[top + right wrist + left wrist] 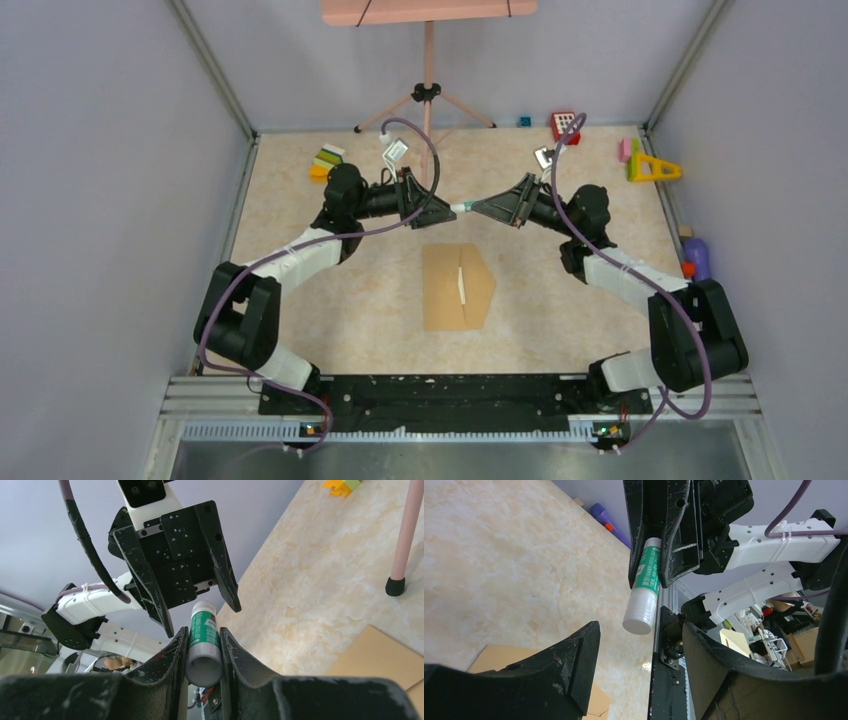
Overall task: Place the letter into the envelope and seal it
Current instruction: Open the solid glue cap from the solid glue.
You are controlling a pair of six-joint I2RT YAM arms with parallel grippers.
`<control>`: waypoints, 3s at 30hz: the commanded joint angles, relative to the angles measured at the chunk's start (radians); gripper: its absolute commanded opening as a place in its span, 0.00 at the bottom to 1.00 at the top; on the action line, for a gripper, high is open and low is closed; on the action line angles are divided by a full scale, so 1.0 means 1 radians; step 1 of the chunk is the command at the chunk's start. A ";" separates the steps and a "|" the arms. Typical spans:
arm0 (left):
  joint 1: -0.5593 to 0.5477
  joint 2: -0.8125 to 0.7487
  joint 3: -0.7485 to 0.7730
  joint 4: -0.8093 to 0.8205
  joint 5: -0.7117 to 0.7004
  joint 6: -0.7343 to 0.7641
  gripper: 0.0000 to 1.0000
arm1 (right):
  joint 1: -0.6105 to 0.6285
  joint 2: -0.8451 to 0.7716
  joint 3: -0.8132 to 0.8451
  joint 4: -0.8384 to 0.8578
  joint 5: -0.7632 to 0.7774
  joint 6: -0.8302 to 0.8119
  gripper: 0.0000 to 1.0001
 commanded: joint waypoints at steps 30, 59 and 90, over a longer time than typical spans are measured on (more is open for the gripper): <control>-0.013 0.010 0.006 0.062 0.027 -0.009 0.42 | 0.017 0.022 0.008 0.038 -0.005 -0.007 0.00; 0.052 -0.039 -0.013 0.015 0.015 0.053 0.50 | 0.010 0.011 0.021 0.020 -0.016 -0.022 0.00; -0.008 0.008 0.017 0.062 0.050 -0.001 0.55 | 0.009 0.021 0.018 0.040 -0.024 0.001 0.00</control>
